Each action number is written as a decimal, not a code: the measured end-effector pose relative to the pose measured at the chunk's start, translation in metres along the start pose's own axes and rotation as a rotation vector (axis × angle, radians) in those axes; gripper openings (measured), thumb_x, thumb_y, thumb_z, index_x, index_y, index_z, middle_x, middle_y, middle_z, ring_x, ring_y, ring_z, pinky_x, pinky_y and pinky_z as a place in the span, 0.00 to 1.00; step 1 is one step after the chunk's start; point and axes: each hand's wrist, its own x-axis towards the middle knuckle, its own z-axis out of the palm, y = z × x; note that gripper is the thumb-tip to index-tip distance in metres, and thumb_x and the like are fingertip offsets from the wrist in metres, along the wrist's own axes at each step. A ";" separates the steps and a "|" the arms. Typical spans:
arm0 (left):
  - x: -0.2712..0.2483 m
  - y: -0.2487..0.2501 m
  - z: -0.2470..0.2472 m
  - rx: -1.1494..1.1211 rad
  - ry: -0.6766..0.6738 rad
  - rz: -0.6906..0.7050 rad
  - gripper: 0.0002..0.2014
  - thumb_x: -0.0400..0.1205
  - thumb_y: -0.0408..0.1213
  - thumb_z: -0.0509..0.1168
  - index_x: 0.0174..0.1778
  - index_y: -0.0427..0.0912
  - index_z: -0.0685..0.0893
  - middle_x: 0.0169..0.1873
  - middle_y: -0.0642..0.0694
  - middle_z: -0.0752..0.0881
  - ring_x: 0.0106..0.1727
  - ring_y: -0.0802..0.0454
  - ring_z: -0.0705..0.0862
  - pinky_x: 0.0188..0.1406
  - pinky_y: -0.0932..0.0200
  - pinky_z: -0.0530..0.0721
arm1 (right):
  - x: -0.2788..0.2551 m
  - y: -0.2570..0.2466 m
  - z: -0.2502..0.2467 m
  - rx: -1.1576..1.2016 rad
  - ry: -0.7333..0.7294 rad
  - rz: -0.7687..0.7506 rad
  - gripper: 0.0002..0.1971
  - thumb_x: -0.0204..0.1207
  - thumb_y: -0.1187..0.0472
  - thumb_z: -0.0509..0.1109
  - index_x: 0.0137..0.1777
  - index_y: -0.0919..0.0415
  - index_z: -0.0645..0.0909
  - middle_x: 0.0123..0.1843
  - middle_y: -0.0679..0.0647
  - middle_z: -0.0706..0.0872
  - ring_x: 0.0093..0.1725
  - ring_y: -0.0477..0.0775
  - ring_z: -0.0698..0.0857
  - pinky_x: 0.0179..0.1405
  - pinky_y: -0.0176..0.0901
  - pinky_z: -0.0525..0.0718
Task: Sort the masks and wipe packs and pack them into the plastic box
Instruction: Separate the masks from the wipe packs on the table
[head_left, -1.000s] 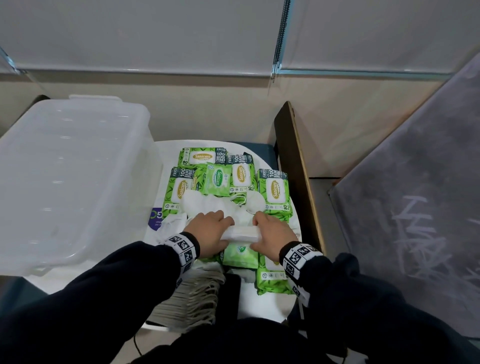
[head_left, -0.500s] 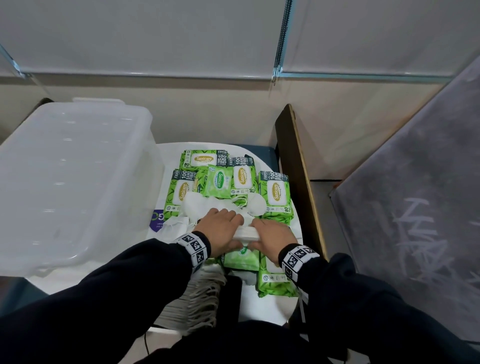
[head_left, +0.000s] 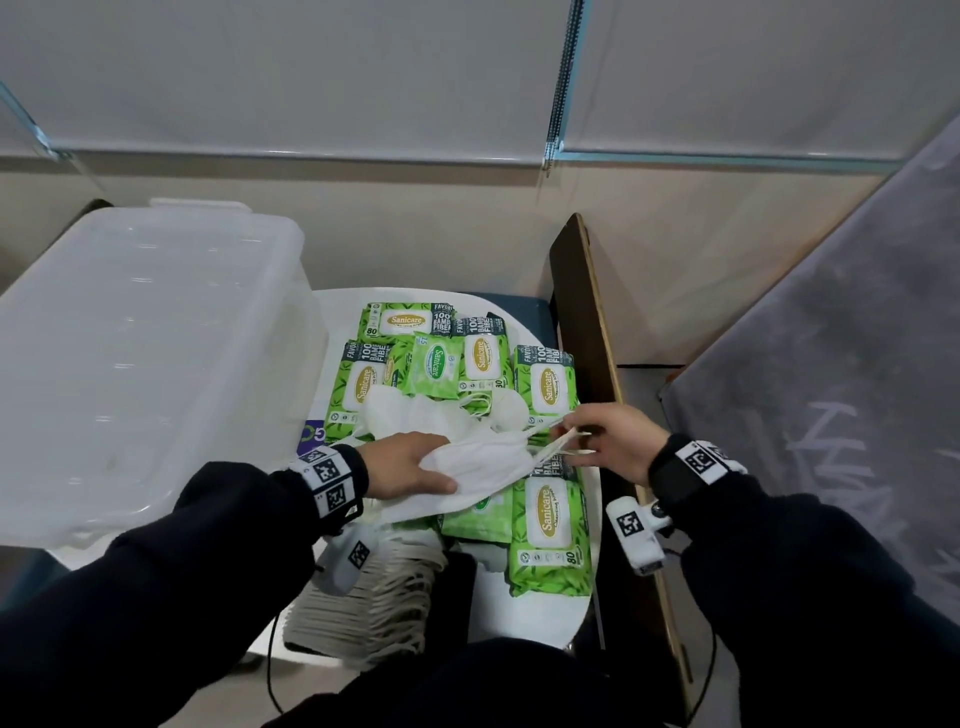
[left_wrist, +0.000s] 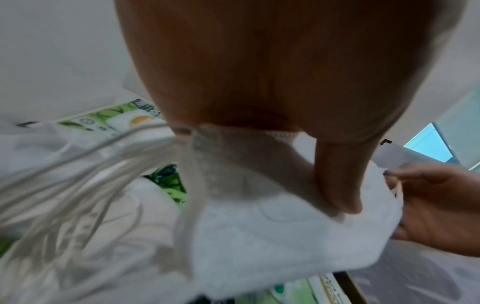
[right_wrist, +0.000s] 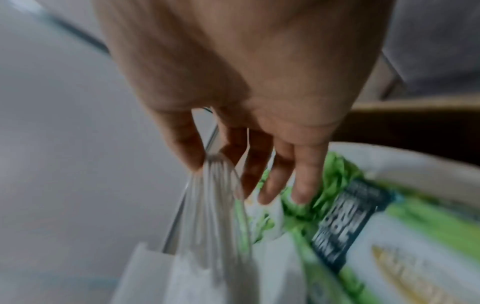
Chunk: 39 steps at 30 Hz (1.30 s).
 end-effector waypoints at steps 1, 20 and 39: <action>-0.003 -0.001 0.002 -0.038 -0.012 -0.004 0.23 0.82 0.57 0.73 0.70 0.52 0.82 0.62 0.55 0.88 0.61 0.53 0.86 0.65 0.51 0.83 | -0.002 0.000 0.003 0.157 -0.027 0.015 0.07 0.81 0.68 0.66 0.41 0.65 0.81 0.44 0.64 0.87 0.42 0.58 0.89 0.60 0.59 0.88; 0.004 0.034 0.034 -0.910 0.382 -0.098 0.19 0.80 0.43 0.77 0.66 0.39 0.88 0.54 0.43 0.94 0.56 0.40 0.92 0.58 0.45 0.88 | -0.017 -0.031 0.057 -0.922 0.176 -0.738 0.13 0.74 0.63 0.78 0.58 0.56 0.88 0.51 0.49 0.88 0.50 0.47 0.84 0.53 0.35 0.80; -0.028 0.049 -0.005 -0.889 0.657 0.232 0.20 0.84 0.41 0.73 0.72 0.53 0.84 0.61 0.46 0.91 0.62 0.42 0.90 0.65 0.33 0.87 | -0.035 -0.072 0.085 0.310 0.203 -0.437 0.14 0.81 0.49 0.76 0.42 0.56 0.79 0.30 0.50 0.77 0.31 0.51 0.76 0.36 0.47 0.79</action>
